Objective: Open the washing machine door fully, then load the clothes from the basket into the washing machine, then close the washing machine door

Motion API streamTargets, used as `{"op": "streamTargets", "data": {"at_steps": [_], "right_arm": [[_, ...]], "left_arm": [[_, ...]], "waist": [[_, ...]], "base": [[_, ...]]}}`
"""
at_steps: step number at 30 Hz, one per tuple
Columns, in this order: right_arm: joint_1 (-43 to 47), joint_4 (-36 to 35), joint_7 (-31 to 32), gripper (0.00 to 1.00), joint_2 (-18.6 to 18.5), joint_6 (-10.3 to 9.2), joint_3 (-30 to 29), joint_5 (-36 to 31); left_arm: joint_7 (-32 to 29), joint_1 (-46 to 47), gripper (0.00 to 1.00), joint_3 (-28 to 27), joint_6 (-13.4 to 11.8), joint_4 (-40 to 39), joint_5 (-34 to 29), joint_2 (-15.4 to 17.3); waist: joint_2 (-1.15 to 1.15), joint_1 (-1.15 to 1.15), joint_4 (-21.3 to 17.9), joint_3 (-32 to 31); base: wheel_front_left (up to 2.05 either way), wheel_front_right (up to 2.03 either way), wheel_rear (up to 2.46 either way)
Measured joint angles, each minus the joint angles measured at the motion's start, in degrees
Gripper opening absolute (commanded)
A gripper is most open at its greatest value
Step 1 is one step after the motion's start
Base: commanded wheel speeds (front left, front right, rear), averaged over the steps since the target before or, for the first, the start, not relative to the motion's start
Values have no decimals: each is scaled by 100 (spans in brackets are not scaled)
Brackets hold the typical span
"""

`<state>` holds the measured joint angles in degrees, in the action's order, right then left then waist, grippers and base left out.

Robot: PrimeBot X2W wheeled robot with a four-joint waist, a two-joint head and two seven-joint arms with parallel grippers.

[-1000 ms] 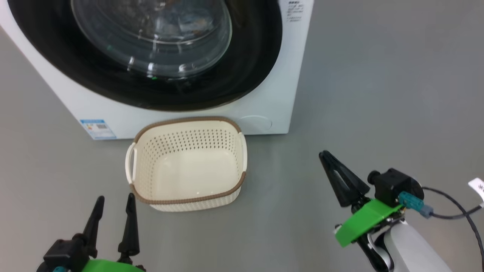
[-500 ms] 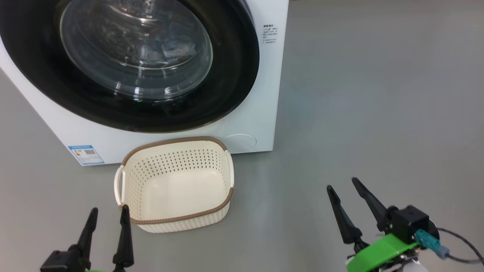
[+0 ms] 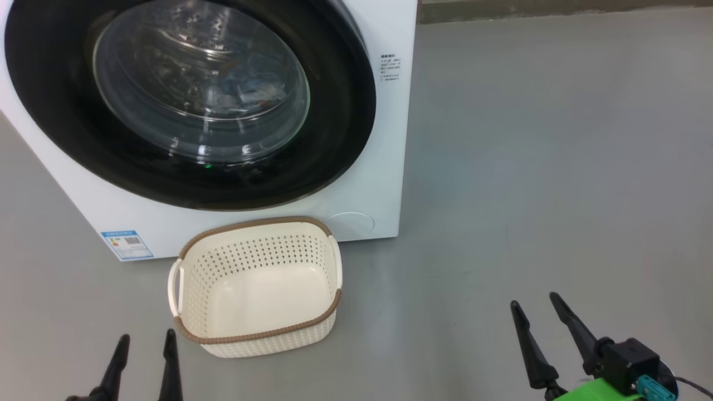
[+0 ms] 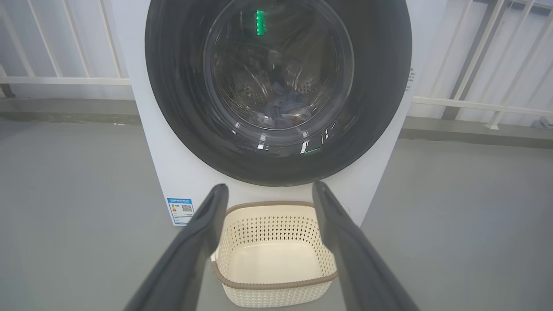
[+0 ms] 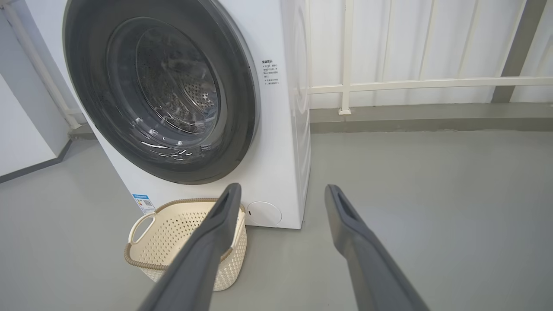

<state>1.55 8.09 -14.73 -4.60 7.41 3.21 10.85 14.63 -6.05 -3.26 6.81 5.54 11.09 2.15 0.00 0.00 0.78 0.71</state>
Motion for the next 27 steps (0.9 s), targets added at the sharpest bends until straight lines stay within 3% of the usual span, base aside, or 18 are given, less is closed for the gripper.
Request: {"op": "streamTargets", "data": {"at_steps": [9, 27], "right_arm": [[223, -189, 0, 100, 81, 0, -318, -52], [224, -224, 0, 100, 138, 0, -398, -70]], "left_arm": [[0, -119, 100, -93, 0, -25, -38, 3], [0, -121, 100, -56, 11, -46, -41, 3]], "waist": [[0, 0, 85, -37], [0, 0, 114, 13]], "base": [[0, 0, 0], [0, 0, 0]]}}
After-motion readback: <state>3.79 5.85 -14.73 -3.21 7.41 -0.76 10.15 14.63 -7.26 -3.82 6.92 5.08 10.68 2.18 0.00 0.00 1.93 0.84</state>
